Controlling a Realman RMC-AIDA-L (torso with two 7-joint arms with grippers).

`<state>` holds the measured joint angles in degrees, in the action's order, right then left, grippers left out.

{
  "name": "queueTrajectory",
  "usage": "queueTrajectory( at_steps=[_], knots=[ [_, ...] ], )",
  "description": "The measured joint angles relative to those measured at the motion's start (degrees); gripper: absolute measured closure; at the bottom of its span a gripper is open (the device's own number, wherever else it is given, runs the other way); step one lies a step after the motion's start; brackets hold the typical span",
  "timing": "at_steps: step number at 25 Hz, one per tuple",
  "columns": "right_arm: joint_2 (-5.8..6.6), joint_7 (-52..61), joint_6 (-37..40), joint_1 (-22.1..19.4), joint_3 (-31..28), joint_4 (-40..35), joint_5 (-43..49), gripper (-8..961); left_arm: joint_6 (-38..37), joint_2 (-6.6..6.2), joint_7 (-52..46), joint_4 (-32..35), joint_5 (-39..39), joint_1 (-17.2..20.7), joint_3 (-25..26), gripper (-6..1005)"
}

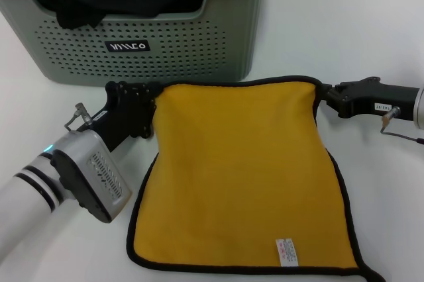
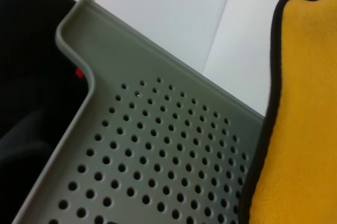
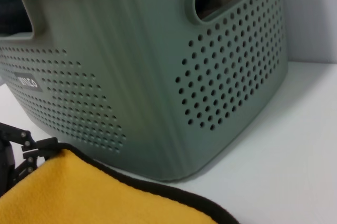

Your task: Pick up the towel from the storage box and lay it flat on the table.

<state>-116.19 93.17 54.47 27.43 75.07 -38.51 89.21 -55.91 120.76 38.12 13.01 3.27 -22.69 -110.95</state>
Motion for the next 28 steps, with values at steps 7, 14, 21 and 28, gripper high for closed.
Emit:
queueTrajectory(
  at_steps=[7,14,21,28],
  knots=[
    [0.00,0.1,-0.5,0.0,0.3,0.1,-0.1,837,0.4,0.00,2.6,0.0,0.0,0.6,-0.1,966],
    [0.00,0.8,0.0,-0.8,0.2,-0.3,-0.5,834,-0.3,0.00,2.7,0.2,0.0,2.0,-0.3,906],
    [0.01,0.3,0.3,-3.2,0.2,-2.1,-3.0,724,-6.2,0.00,2.8,0.9,-0.7,5.1,0.1,797],
    [0.11,-0.2,2.1,-6.9,-0.3,-6.2,-4.1,431,-13.2,0.00,1.9,0.6,-4.4,7.8,0.0,450]
  ],
)
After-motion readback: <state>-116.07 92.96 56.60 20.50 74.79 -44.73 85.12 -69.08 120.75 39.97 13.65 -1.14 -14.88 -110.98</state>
